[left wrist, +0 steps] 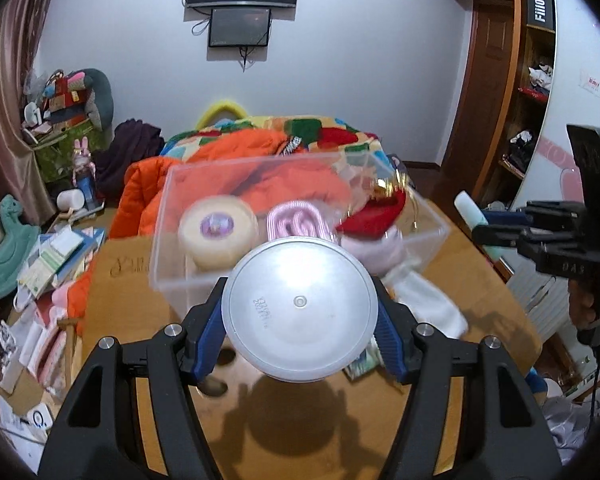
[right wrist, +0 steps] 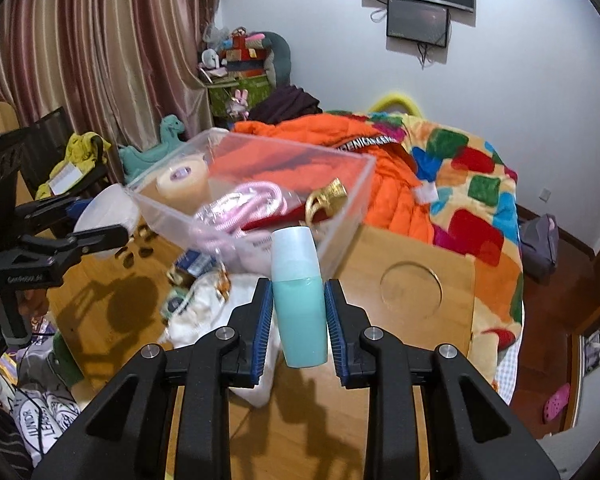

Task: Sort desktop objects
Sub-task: 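Lift the white disc and green bottle and carry them over the box, then lower the white disc and green bottle into the clear box and open both tools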

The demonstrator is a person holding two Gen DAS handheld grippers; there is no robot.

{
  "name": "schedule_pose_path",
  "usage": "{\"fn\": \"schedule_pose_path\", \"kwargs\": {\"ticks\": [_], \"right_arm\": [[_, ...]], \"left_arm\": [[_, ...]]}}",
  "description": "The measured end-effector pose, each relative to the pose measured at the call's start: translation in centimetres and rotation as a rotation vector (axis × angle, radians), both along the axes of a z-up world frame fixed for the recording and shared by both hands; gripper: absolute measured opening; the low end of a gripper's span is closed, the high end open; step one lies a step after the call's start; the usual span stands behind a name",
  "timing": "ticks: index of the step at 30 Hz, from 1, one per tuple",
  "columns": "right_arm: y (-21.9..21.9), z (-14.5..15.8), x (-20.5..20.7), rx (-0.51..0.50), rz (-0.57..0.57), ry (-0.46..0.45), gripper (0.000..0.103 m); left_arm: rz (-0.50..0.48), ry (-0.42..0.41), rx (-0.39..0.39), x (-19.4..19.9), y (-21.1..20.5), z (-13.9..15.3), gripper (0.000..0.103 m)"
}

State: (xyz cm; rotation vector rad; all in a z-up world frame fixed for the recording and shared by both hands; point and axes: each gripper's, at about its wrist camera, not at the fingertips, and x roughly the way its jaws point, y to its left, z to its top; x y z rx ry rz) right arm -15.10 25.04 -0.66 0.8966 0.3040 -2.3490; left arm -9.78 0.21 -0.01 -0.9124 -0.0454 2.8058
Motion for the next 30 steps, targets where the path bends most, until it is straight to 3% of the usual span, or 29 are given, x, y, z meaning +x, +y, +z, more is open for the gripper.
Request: {"fn": "schedule_pose_path", "kwargs": {"ticks": [9,22,30], "right_arm": [[-0.8,1.1,-1.7,-0.023,-0.002,0.012,0.024],[-3.0,1.0,-6.1,-0.055,-0.005,-0.030,0.024],[-6.1,0.1,-8.3,-0.028,0.038,-0.054,0.023]], "left_arm": [[-0.025,0.026,0.006,-3.5,0.2,1.4,0.065],[-0.096,-0.019,-0.055,-8.1,2.1,-0.3,0.065],[-0.130,-0.053,-0.054,-9.3,2.7,-1.6,0.065]]}}
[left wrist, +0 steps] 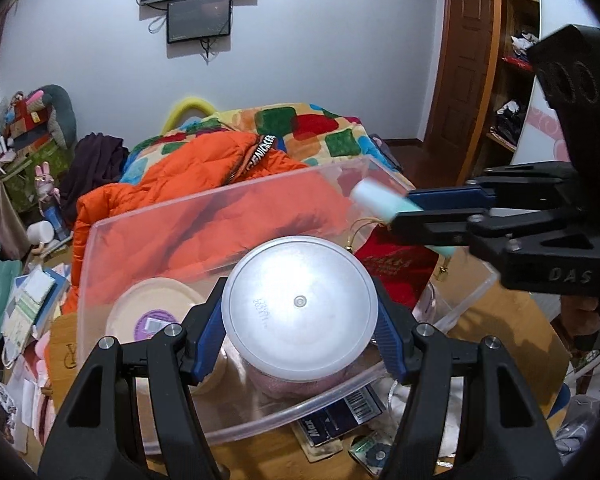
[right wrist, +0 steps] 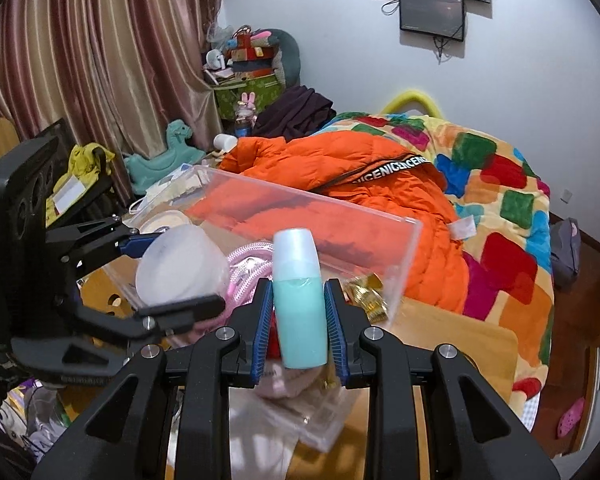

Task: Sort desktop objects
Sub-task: 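Lower the white disc and green bottle into the clear box and open both tools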

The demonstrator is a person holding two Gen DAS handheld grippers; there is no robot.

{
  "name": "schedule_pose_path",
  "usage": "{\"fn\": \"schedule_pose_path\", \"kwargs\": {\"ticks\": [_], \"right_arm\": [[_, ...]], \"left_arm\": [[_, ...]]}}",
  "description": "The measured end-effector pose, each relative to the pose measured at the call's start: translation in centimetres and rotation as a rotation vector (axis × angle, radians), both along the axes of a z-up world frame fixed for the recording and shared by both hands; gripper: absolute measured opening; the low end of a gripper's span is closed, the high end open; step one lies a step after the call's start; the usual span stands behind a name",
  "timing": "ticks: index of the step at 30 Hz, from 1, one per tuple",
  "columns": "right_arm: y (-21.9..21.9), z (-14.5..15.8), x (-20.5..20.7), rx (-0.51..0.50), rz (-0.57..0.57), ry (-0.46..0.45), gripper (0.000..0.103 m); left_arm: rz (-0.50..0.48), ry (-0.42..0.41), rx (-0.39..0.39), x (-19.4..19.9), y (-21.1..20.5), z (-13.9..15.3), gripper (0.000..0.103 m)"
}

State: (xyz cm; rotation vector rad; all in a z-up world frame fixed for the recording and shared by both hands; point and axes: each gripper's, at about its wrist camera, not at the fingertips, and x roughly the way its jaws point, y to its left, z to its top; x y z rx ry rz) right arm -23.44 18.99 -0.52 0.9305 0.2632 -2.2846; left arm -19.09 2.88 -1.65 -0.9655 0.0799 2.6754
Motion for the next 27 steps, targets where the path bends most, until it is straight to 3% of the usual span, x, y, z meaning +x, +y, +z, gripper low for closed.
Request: {"fn": "schedule_pose_path", "kwargs": {"ticks": [16,27], "right_arm": [[-2.1,-2.4,-1.7,0.126,0.019,0.004,0.023],[-1.5,-0.8,0.1,0.130,-0.003,0.054,0.023]], "left_arm": [[-0.011,0.035,-0.032,-0.8,0.7,0.0,0.065],[0.013,0.069,-0.021,0.6,-0.1,1.6,0.065]]}}
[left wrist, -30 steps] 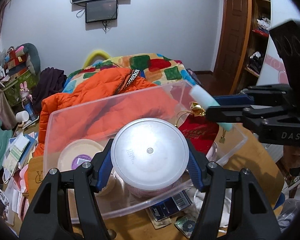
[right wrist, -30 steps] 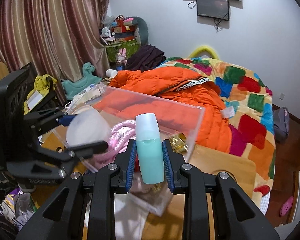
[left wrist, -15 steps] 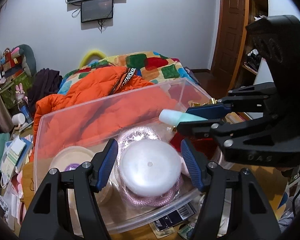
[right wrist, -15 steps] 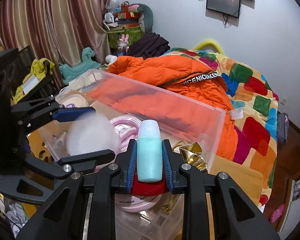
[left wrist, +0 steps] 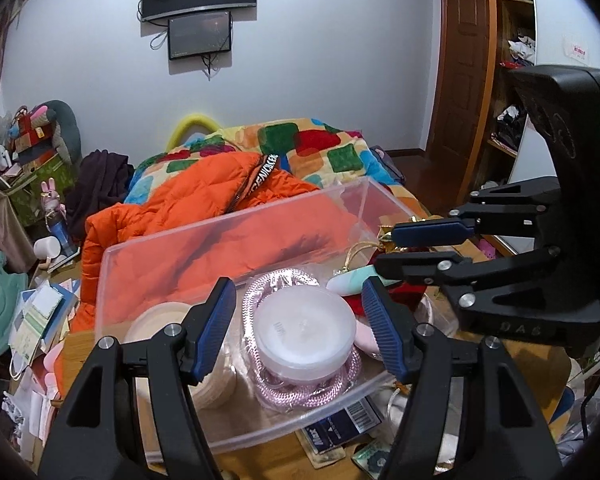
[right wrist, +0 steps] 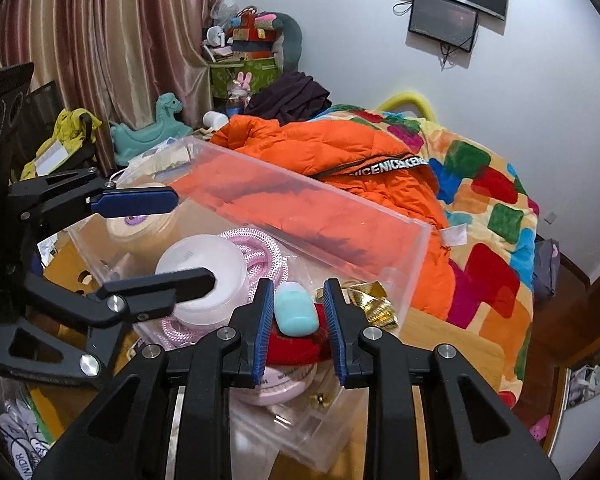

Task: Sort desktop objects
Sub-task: 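Lower the white disc and green bottle into the clear box and open both tools, then grasp the white drawstring bag with the right tool while the left tool moves toward the small green card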

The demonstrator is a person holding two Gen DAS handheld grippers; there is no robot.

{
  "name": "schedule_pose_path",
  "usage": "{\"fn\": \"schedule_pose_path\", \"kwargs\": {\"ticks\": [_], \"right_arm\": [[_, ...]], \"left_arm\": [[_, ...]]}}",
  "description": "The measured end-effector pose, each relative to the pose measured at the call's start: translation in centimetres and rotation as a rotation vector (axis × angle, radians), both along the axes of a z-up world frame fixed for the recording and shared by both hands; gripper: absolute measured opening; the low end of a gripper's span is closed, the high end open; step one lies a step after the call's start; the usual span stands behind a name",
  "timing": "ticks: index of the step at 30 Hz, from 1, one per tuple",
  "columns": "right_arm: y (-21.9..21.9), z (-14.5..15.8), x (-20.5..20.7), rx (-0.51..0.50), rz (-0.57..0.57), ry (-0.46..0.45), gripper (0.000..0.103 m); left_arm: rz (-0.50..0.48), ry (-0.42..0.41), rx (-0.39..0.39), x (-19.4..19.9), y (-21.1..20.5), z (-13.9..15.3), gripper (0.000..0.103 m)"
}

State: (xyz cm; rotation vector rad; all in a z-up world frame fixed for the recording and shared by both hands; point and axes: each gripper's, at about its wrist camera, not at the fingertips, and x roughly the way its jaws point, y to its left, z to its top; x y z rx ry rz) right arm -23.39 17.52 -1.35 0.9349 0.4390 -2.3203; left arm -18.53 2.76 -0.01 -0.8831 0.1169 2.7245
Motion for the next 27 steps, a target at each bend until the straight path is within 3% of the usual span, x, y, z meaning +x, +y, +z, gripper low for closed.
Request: {"fn": "schedule_pose_path", "kwargs": {"ticks": [13,17,21,27], "right_arm": [[2.7,2.5,3.9,-0.054,-0.044,0.040,0.041],[3.1,2.5,5.3,-0.048,-0.045,0.045,0.042],[3.6,2.2,6.6,-0.047,-0.045,0.049,0.048],[4.5,1.3,8.3,-0.052,-0.059,0.043,0.055]], "left_arm": [[0.051,-0.003,0.010,3.4,-2.2,0.7,0.067],[0.060,-0.007,0.001,4.7,-2.4,0.3,0.067],[0.069,-0.013,0.002,5.7,-2.6,-0.1,0.074],[0.075,-0.043,0.002,7.1,-2.8,-1.3,0.074]]}}
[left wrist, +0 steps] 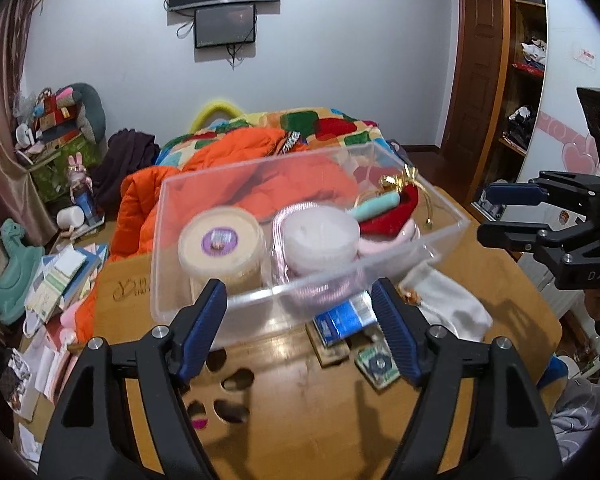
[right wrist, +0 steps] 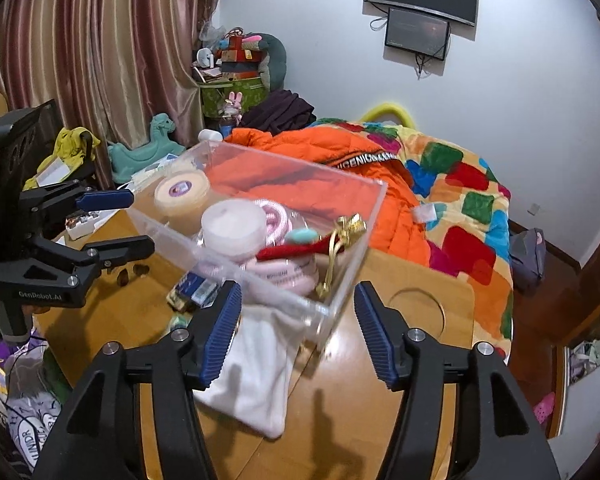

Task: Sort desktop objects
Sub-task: 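Grasp the white drawstring bag with the right tool while the left tool moves toward the small green card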

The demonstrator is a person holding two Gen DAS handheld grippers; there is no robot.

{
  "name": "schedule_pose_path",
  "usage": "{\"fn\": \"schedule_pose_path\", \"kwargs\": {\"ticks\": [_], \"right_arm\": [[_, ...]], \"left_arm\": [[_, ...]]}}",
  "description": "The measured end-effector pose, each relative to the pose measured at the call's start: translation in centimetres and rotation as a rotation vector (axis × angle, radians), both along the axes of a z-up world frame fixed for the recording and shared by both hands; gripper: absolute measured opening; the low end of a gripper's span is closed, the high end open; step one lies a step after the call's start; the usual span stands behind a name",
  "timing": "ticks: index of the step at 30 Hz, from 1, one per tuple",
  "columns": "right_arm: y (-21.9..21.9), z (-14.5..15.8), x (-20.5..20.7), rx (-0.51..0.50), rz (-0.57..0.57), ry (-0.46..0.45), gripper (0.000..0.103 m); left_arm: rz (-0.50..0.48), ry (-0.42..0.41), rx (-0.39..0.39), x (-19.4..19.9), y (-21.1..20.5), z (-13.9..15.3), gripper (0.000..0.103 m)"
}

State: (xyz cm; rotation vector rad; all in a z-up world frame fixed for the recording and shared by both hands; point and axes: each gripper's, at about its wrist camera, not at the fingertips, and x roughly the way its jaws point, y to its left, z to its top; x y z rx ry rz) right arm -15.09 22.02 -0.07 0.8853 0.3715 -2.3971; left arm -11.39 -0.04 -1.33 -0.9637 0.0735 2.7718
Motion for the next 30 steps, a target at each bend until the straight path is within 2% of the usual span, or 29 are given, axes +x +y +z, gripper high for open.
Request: {"fn": "schedule_pose_path", "kwargs": {"ticks": [9,16,24,28,30], "right_arm": [[1.3,-3.5,1.0,0.015,-0.027,-0.088,0.055],[0.3,-6.3,0.3,0.023,-0.005,-0.158,0.055],[-0.6,-7.9,-1.5,-0.028,0.051,-0.245,0.055],[-0.7,-8.4,-1.5,-0.050,0.082,-0.267,0.043],[-0.6,-8.3,-1.4,-0.047,0.089,-0.258,0.041]], "left_arm": [[0.012,-0.065,0.006,1.0,0.1,-2.5,0.074],[0.007,-0.110,0.023,0.7,0.3,-3.8,0.074],[-0.016,-0.140,0.033,-0.9,1.5,-4.4,0.075],[-0.020,-0.162,0.059,-2.0,1.8,-4.7,0.075],[-0.022,-0.173,0.071,-2.5,1.9,-4.7,0.075]]}}
